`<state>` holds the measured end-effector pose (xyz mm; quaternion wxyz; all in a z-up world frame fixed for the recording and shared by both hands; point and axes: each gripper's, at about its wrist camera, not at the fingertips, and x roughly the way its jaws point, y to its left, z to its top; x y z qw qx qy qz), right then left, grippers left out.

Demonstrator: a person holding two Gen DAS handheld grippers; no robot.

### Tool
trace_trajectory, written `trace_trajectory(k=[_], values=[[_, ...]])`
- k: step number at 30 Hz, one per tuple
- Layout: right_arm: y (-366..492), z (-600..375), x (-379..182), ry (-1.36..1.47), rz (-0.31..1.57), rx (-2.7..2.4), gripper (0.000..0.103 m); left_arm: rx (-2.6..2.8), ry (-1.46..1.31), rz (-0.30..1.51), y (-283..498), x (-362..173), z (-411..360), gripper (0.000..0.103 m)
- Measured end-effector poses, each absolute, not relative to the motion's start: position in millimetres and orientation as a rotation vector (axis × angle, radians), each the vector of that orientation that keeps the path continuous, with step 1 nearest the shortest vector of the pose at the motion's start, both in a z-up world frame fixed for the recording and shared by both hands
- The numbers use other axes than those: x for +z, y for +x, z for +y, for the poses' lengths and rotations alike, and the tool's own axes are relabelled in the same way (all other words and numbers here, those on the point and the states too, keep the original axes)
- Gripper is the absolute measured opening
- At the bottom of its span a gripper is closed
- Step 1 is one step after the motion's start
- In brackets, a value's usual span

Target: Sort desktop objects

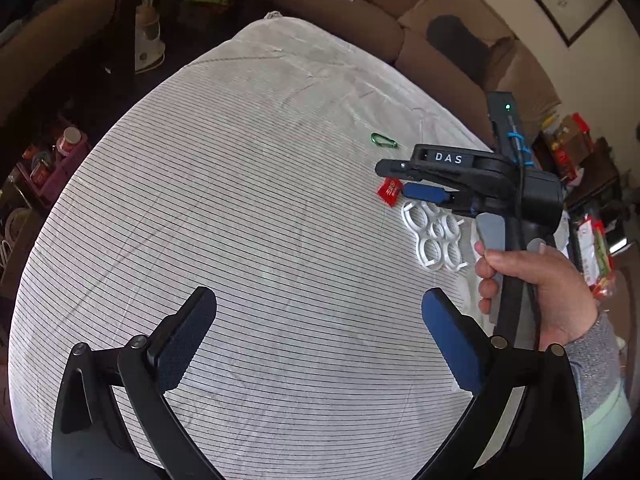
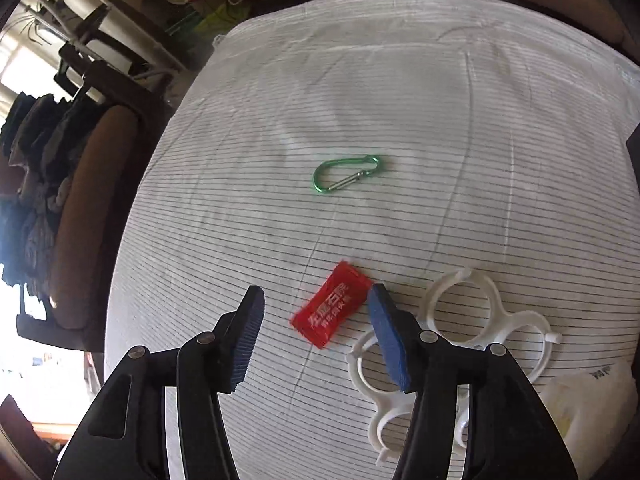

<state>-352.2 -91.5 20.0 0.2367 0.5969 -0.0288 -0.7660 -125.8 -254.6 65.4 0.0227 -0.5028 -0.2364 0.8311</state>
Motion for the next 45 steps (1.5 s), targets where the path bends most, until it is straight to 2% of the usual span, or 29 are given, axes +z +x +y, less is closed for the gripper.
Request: trace_trajectory(k=[4, 7, 11, 22, 29, 31, 33, 34, 40, 45], values=[[-349.8, -112.2, 23.9, 1.589, -0.037, -2.033, 0.058, 2.572, -1.552, -0.747, -124.0, 66.3, -258.6, 0.103], [-339.7, -124.5, 27.9, 1.55, 0.062, -2.046, 0.054, 2.574, -1.553, -0.754, -122.5, 66.2, -261.5, 0.103], [-328.2, -122.4, 37.9, 1.452, 0.219, -2.097, 0.054, 2.573, -1.55, -0.771, -120.9, 66.5, -265.9, 0.103], [-317.8, -121.9, 20.6, 1.229, 0.71, -1.818, 0.051, 2.555, -1.55, -0.771, -121.0, 65.7, -270.2, 0.103], [-320.2, -120.8, 13.0, 1.251, 0.731, -1.707, 0.053, 2.544, -1.536, -0.818, -124.2, 67.0, -277.1, 0.103], [-313.5, -122.8, 13.5, 1.244, 0.751, -1.714, 0.045, 2.54, -1.538, -0.819, -124.0, 66.0, -276.4, 0.103], [-302.7, -126.7, 14.4, 1.216, 0.765, -1.717, 0.022, 2.535, -1.541, -0.811, -124.6, 65.7, -274.0, 0.103], [-297.5, -128.8, 14.5, 1.201, 0.776, -1.724, 0.02, 2.535, -1.542, -0.805, -124.8, 65.9, -272.6, 0.103], [-293.7, -123.1, 21.2, 1.265, 0.665, -1.838, 0.018, 2.538, -1.543, -0.805, -124.6, 66.7, -272.7, 0.103], [-275.1, -97.6, 62.5, 1.234, 0.471, -1.941, 0.017, 2.588, -1.51, -0.729, -125.2, 71.8, -273.7, 0.103]])
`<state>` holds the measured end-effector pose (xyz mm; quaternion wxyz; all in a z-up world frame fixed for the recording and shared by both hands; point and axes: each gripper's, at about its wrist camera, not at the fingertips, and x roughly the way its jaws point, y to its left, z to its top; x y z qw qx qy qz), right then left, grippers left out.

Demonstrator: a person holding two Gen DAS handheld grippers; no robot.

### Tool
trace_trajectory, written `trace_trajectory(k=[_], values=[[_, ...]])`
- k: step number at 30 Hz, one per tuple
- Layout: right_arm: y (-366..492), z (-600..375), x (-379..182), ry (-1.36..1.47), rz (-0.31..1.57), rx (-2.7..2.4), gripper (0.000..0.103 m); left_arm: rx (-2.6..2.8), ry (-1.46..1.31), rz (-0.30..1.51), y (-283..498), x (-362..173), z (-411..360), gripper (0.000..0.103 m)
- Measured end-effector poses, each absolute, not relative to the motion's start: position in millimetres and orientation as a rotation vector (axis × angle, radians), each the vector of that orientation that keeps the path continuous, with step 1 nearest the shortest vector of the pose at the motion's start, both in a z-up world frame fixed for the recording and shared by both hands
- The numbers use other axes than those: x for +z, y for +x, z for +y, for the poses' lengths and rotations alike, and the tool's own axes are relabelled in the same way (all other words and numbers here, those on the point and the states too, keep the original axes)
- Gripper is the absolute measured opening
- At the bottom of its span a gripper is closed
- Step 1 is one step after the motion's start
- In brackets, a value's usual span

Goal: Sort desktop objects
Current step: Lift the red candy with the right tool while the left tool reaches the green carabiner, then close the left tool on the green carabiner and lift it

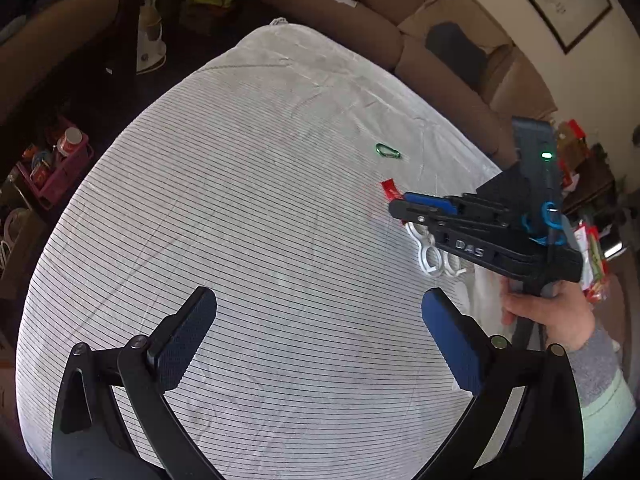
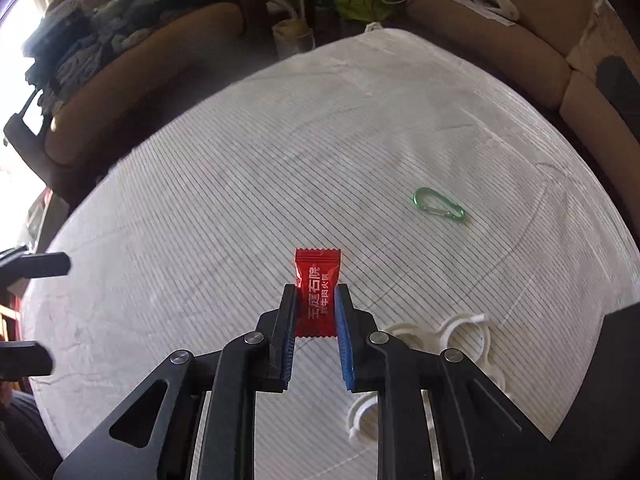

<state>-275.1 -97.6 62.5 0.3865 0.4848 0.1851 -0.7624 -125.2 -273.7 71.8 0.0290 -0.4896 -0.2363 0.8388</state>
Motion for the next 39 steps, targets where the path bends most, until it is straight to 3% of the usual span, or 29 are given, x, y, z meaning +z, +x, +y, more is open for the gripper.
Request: trace_trajectory(k=[8, 15, 21, 26, 33, 34, 35, 36, 39], values=[[-212.0, -13.9, 139.7, 1.168, 0.114, -1.961, 0.017, 2.528, -1.371, -0.491, -171.4, 62.0, -256.7, 0.101], [-193.6, 52.7, 156.8, 1.135, -0.013, -1.938, 0.018, 2.457, -1.26, 0.206, -272.1, 54.9, -188.7, 0.1], [-192.5, 74.5, 143.3, 1.129, -0.01, -1.925, 0.018, 2.329, -1.168, 0.391, -331.9, 46.2, -155.1, 0.097], [-189.8, 75.5, 128.7, 1.124, -0.025, -1.881, 0.018, 2.195, -1.242, 0.509, -357.2, 14.2, -145.6, 0.071], [-183.6, 64.3, 115.2, 1.128, -0.023, -1.837, 0.018, 2.14, -1.242, 0.433, -367.3, 2.3, -153.5, 0.064], [-183.6, 64.3, 114.1, 1.128, -0.027, -1.836, 0.018, 2.144, -1.234, 0.428, -366.7, 3.4, -155.3, 0.052], [-183.4, 64.6, 113.6, 1.127, -0.032, -1.837, 0.018, 2.149, -1.231, 0.42, -366.2, 4.9, -156.8, 0.029], [-183.3, 65.0, 114.2, 1.124, -0.038, -1.84, 0.018, 2.141, -1.232, 0.405, -365.5, 6.6, -157.6, 0.02], [-182.7, 66.7, 117.6, 1.124, -0.049, -1.852, 0.018, 2.112, -1.238, 0.417, -356.1, 9.8, -157.7, 0.021]])
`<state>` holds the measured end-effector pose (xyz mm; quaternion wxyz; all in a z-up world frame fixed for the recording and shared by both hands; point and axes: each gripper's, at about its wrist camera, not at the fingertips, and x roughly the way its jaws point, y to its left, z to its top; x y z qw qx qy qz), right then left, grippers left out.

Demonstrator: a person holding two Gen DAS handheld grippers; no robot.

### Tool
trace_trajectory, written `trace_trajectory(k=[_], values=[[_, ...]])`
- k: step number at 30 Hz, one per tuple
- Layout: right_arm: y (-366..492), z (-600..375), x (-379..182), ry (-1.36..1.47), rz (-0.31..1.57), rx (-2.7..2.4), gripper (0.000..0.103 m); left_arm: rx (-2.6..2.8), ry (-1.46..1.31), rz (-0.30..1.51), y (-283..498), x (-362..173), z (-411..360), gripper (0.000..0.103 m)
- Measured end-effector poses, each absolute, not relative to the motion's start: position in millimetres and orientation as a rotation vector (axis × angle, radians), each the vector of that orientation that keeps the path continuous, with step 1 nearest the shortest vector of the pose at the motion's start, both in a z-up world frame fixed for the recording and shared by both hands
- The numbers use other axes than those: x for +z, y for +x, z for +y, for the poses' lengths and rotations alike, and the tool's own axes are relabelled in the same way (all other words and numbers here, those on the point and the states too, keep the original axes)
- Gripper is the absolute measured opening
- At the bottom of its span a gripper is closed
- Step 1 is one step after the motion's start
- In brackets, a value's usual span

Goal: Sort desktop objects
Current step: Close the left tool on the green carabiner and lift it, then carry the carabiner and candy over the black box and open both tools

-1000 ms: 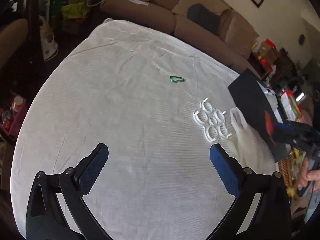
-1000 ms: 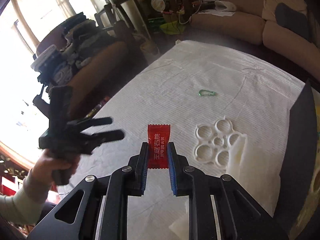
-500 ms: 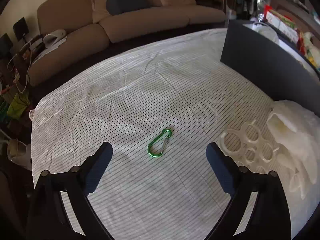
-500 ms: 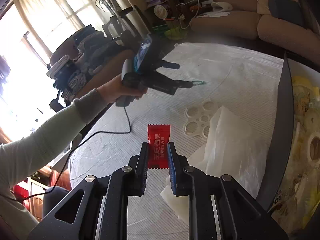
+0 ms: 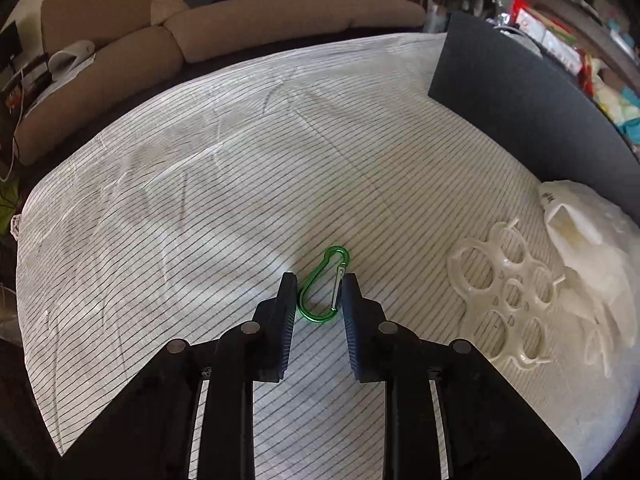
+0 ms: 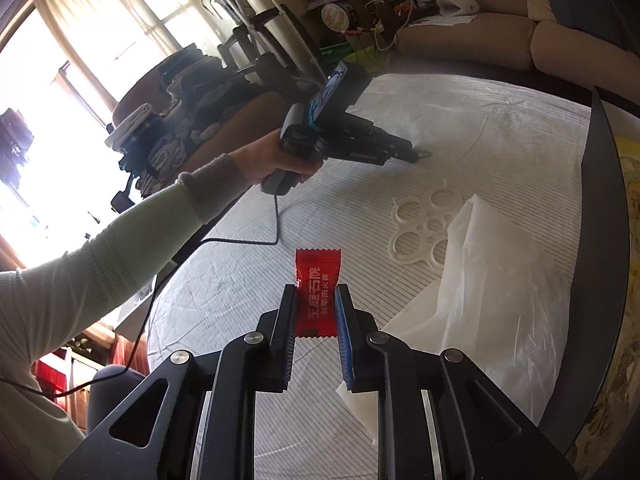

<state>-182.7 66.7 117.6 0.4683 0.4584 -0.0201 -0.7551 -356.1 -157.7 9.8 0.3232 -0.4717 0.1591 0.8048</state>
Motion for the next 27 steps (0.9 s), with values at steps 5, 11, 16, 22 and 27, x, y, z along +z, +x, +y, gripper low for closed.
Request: trace_trajectory(k=[5, 11, 16, 22, 27], values=[[-179.5, 73.0, 125.0, 1.124, -0.055, -1.89, 0.018, 2.131, -1.215, 0.425, -332.6, 18.0, -151.5, 0.021], [-167.2, 100.2, 149.4, 1.099, -0.075, -1.975, 0.018, 2.158, -1.184, 0.339, -283.5, 57.3, -154.1, 0.021], [-147.9, 152.1, 180.5, 1.076, -0.088, -2.096, 0.018, 2.159, -1.115, 0.286, -230.5, 118.5, -127.6, 0.021], [-157.8, 254.2, 205.4, 1.137, -0.108, -2.326, 0.018, 2.097, -1.065, 0.127, -208.4, 179.3, -51.4, 0.021], [-203.2, 337.9, 197.1, 1.253, -0.17, -2.469, 0.018, 2.015, -1.069, 0.033, -222.7, 196.6, 42.9, 0.021]])
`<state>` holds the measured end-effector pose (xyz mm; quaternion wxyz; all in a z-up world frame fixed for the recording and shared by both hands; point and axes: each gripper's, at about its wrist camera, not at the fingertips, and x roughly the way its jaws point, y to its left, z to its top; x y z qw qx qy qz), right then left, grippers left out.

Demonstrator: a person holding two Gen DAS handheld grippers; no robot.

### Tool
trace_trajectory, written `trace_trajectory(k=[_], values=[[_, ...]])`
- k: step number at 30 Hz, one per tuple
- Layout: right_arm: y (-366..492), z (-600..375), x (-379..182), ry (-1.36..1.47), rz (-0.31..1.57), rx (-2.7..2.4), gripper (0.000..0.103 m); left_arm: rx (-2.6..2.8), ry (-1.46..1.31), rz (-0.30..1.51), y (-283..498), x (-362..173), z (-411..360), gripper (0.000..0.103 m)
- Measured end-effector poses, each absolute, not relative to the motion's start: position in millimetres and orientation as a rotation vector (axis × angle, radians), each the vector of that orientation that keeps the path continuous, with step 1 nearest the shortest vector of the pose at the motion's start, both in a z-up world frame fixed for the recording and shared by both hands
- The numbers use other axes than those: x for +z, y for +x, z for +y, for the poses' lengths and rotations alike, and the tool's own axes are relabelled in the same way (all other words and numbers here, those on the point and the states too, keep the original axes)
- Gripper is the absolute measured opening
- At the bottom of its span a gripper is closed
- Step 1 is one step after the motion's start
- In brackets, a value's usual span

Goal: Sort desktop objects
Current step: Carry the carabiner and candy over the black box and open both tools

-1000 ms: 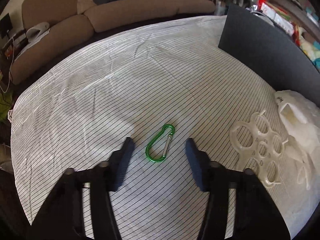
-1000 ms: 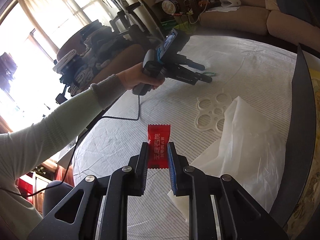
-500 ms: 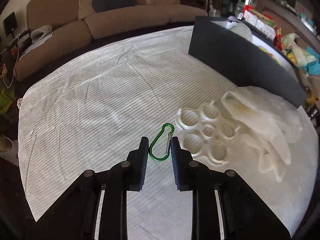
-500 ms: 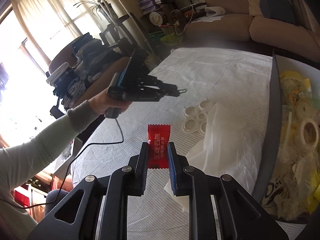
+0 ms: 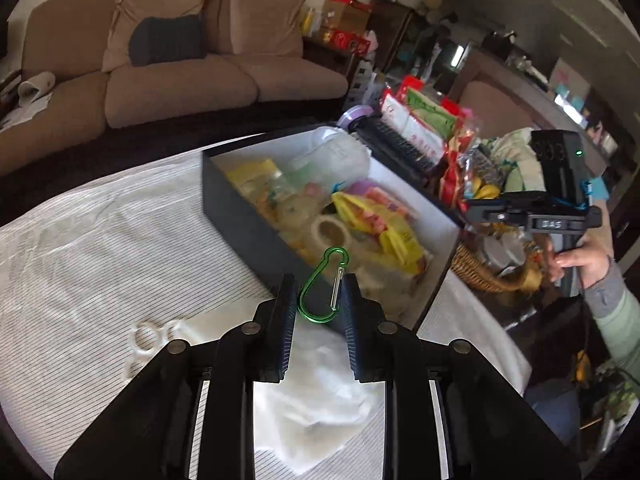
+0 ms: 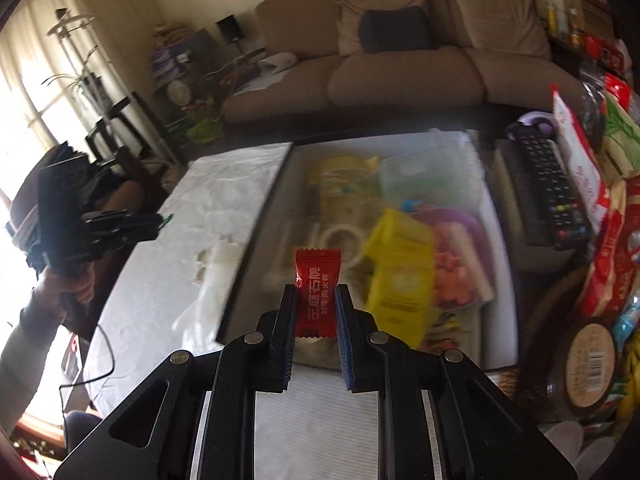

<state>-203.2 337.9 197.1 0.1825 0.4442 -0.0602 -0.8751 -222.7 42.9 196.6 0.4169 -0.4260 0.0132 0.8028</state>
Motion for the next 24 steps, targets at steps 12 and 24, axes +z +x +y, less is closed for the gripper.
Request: trace_trajectory(k=[12, 24], values=[[-288.4, 387.1, 136.0, 1.466, -0.221, -2.412, 0.018, 1.927, -1.283, -0.051, -297.0, 155.2, 243.7, 0.021], [-277.4, 393.6, 120.5, 1.439, -0.174, -2.402, 0.024, 1.989, -1.491, -0.011, -333.9, 95.9, 294.3, 0.021]])
